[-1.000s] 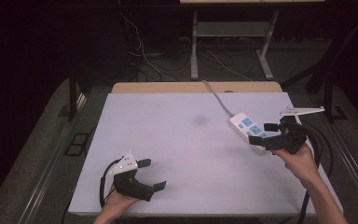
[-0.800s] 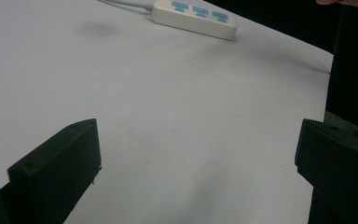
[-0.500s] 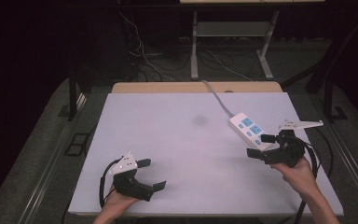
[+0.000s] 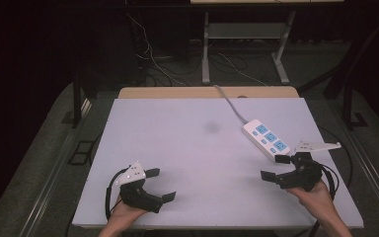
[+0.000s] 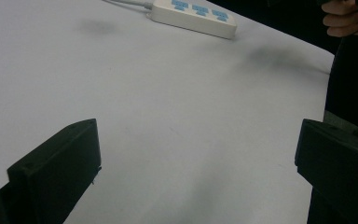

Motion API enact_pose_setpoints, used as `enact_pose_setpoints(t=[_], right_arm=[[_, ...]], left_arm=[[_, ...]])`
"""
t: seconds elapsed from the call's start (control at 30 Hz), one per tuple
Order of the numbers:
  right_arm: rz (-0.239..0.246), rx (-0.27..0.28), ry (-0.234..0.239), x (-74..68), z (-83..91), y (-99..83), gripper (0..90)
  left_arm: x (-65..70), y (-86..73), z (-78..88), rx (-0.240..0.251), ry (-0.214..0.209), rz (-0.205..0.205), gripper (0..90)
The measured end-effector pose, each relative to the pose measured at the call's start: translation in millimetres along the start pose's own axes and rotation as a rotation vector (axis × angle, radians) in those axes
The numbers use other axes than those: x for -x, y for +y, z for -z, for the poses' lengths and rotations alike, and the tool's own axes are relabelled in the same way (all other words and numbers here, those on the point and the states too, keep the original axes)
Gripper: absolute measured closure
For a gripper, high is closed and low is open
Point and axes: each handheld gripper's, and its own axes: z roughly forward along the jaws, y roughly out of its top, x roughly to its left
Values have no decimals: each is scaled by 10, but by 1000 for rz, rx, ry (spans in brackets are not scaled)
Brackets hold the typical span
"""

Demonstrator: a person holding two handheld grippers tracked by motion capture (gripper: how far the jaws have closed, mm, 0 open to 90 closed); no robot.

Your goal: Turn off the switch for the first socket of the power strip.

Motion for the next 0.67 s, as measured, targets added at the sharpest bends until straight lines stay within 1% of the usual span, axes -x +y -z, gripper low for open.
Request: enact_pose_setpoints(t=[0.13, 0.37, 0.57, 0.67], right_arm=[[7, 5, -6, -27, -11, -115, 4], [-6, 7, -22, -4, -51, -309, 4], [-5, -7, -30, -3, -71, -415, 4], [1, -4, -36, 1, -73, -448, 4]], left_arm=[[6, -1, -4, -2, -2, -1, 0], [8, -2, -5, -3, -3, -1, 0], [8, -3, -9, -7, -3, -2, 0], [7, -3, -10, -7, -2, -3, 0]])
